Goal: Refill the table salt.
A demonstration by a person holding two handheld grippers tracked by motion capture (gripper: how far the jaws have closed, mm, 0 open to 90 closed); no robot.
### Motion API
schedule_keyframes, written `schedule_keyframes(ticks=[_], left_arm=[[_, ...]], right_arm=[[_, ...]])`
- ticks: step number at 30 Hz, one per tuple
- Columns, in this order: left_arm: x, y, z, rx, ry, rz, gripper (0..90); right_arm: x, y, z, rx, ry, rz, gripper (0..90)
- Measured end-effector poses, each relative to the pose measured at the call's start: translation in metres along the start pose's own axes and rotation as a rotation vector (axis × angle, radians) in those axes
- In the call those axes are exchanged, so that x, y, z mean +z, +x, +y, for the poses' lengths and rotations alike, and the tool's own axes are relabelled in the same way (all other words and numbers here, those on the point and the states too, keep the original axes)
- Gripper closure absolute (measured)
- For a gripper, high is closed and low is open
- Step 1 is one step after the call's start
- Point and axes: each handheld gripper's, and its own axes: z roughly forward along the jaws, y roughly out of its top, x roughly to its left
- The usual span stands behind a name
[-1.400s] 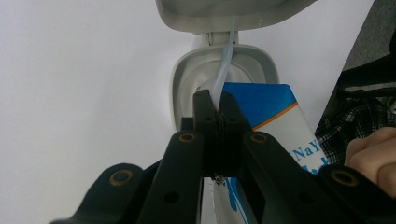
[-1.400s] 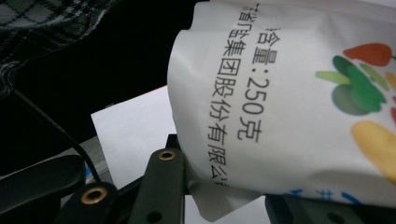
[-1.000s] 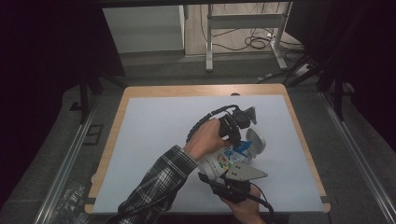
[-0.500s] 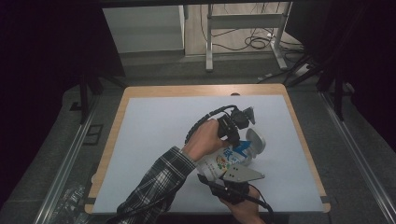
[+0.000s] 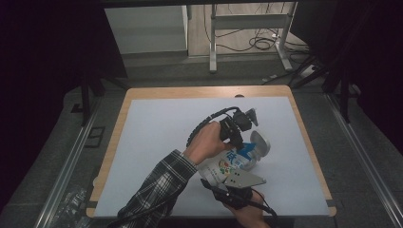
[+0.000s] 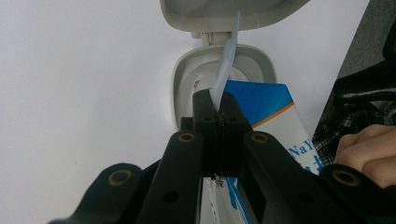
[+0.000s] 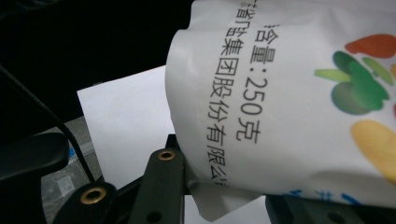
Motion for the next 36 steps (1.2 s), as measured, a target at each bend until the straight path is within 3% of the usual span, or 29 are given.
schedule_keyframes(ticks=[13,29,36], left_arm=[[-0.006,0.002,-0.006,0.000,-0.055,-0.023,88.8],[-0.016,0.005,-0.017,-0.010,-0.108,-0.058,88.8],[-0.020,0.007,-0.027,0.000,-0.172,-0.071,89.8]], right_arm=[[0.004,0.000,-0.007,-0.050,0.063,-0.031,72.5],[0.007,-0.001,-0.018,-0.030,0.121,-0.056,72.1],[0.008,-0.004,-0.023,-0.029,0.138,-0.071,71.6]])
